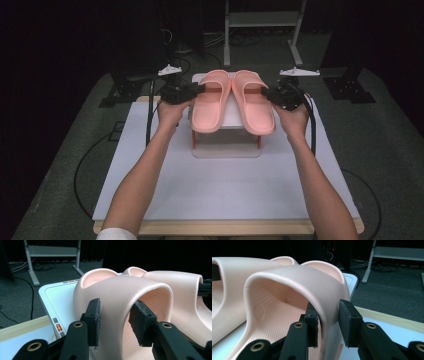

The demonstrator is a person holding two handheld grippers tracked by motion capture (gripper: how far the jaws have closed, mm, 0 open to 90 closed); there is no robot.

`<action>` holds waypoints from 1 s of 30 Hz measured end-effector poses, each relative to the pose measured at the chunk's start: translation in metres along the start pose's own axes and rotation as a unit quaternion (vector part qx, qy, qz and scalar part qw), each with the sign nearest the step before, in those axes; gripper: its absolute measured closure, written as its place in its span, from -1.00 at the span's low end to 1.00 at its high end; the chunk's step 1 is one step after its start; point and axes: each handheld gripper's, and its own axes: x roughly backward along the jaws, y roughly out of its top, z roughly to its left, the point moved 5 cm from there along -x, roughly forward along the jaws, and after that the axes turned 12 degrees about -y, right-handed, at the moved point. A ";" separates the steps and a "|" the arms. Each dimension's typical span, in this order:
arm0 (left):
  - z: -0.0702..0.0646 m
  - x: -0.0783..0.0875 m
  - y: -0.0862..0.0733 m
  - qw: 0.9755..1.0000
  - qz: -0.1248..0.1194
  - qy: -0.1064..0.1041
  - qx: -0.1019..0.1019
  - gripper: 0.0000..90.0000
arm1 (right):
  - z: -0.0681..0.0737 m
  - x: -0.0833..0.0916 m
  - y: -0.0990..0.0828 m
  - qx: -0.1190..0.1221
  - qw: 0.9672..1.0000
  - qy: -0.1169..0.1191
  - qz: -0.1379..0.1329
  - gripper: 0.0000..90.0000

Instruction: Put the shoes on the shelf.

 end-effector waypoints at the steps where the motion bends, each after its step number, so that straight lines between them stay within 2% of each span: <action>1: 0.001 0.000 0.000 1.000 0.000 0.000 0.003 0.36 | 0.001 -0.001 0.001 -0.003 1.000 0.002 -0.001 0.53; 16: 0.004 -0.006 0.000 1.000 -0.009 0.000 0.010 0.36 | 0.005 -0.008 0.001 -0.010 1.000 0.000 -0.003 0.50; 23: 0.004 -0.009 0.001 1.000 -0.004 0.000 0.009 0.36 | 0.006 -0.011 0.003 -0.016 1.000 -0.001 -0.007 0.48; 30: 0.006 -0.010 0.002 1.000 -0.008 0.000 0.013 0.36 | 0.011 -0.015 0.004 -0.022 1.000 0.003 -0.008 0.45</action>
